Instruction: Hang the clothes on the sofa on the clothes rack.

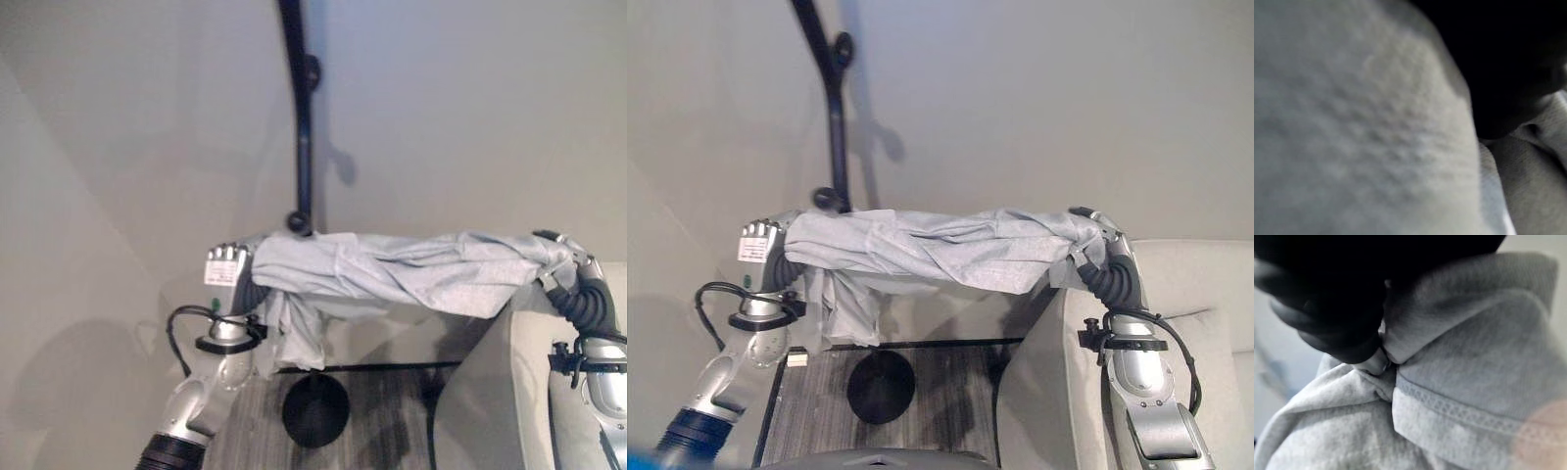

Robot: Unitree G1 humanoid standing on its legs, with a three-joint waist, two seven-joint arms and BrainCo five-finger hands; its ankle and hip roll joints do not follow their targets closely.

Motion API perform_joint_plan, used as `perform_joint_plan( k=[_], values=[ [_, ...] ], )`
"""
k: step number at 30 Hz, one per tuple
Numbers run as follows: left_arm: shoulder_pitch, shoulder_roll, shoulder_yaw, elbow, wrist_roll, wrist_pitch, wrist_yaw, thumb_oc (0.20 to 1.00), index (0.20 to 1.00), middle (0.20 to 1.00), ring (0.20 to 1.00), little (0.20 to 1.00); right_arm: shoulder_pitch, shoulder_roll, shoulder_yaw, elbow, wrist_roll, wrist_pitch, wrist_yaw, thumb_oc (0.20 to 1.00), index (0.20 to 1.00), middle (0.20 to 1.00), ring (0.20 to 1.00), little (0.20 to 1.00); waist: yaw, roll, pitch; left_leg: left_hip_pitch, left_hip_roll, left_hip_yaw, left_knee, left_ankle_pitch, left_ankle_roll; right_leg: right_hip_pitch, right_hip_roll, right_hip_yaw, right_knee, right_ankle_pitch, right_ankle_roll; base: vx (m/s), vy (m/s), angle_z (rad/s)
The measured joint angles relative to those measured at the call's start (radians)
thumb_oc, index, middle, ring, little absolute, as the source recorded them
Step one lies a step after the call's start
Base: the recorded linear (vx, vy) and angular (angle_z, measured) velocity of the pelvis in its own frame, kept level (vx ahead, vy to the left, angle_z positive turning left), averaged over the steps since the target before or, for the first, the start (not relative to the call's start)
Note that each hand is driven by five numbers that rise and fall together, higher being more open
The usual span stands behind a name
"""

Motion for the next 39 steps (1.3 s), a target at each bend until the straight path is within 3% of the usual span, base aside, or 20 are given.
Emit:
perform_joint_plan(
  k=[7, 11, 14, 20, 27, 32, 35, 39],
  values=[
    [0.056, -0.003, 0.019, -0.004, 0.000, -0.002, -0.001, 0.200, 0.200, 0.200, 0.200, 0.200, 0.070, -0.074, 0.000, -0.048, -0.022, -0.003, 0.058, 0.200, 0.200, 0.200, 0.200, 0.200, -0.006, 0.051, -0.035, -0.016, 0.000, 0.010, 0.000, 0.004, 0.006, -0.020, 0.000, 0.012, 0.000, 0.011, 0.010, -0.03, -0.054, -0.05],
    [0.110, -0.002, 0.020, -0.006, -0.002, -0.008, -0.028, 0.200, 0.200, 0.200, 0.200, 0.200, 0.098, -0.119, 0.009, -0.066, -0.013, -0.004, 0.105, 0.200, 0.200, 0.200, 0.200, 0.200, -0.010, 0.060, -0.038, -0.017, 0.020, 0.013, 0.000, 0.009, 0.005, -0.021, 0.021, 0.014, 0.000, 0.012, 0.007, -0.06, -0.089, -0.04],
    [0.183, -0.004, 0.014, -0.022, -0.060, -0.046, -0.120, 0.200, 0.200, 0.200, 0.200, 0.200, 0.121, -0.150, 0.033, -0.067, 0.025, -0.014, 0.144, 0.200, 0.200, 0.200, 0.200, 0.200, -0.009, 0.050, -0.033, -0.017, 0.035, 0.013, 0.000, 0.014, -0.001, -0.022, 0.035, 0.014, 0.000, 0.011, 0.003, -0.06, -0.098, 0.00],
    [0.276, 0.016, 0.026, -0.099, -0.344, -0.081, -0.331, 0.200, 0.200, 0.200, 0.200, 0.200, 0.127, -0.178, 0.034, -0.069, 0.085, -0.016, 0.176, 0.200, 0.200, 0.200, 0.200, 0.200, 0.008, 0.038, -0.012, -0.033, 0.057, -0.005, 0.001, 0.027, -0.018, -0.027, 0.059, 0.003, -0.001, 0.015, -0.014, -0.05, -0.088, 0.05],
    [0.393, 0.125, 0.204, -0.248, -0.536, -0.143, -0.422, 0.200, 0.200, 0.200, 0.200, 0.200, 0.198, -0.263, -0.042, -0.139, 0.183, -0.048, 0.251, 0.200, 0.200, 0.200, 0.200, 0.200, 0.021, 0.048, -0.002, -0.032, 0.076, -0.009, 0.001, 0.029, -0.021, -0.018, 0.077, -0.013, -0.001, 0.015, -0.030, -0.03, -0.043, 0.06],
    [0.423, 0.133, 0.371, -0.329, -0.685, -0.194, -0.490, 0.200, 0.200, 0.200, 0.200, 0.200, 0.232, -0.268, -0.182, -0.205, 0.290, -0.090, 0.330, 0.200, 0.200, 0.200, 0.200, 0.200, 0.024, 0.066, 0.004, -0.030, 0.082, -0.013, 0.001, 0.029, -0.021, -0.013, 0.083, -0.021, -0.001, 0.017, -0.034, 0.00, -0.019, 0.04],
    [0.388, 0.127, 0.466, -0.367, -0.728, -0.230, -0.507, 0.200, 0.200, 0.200, 0.200, 0.200, 0.212, -0.234, -0.307, -0.227, 0.344, -0.112, 0.365, 0.200, 0.200, 0.200, 0.200, 0.200, 0.024, 0.069, 0.000, -0.023, 0.082, -0.015, 0.001, 0.029, -0.021, -0.003, 0.083, -0.024, 0.001, 0.016, -0.035, 0.02, -0.005, 0.04],
    [0.228, 0.055, 0.492, -0.398, -0.826, -0.281, -0.528, 0.200, 0.200, 0.200, 0.200, 0.200, 0.044, -0.107, -0.327, -0.193, 0.399, -0.138, 0.366, 0.200, 0.200, 0.200, 0.200, 0.200, 0.024, 0.070, -0.020, -0.013, 0.082, -0.011, 0.001, 0.028, -0.022, 0.005, 0.084, -0.019, -0.001, 0.009, -0.033, 0.02, -0.005, -0.02]
  ],
)
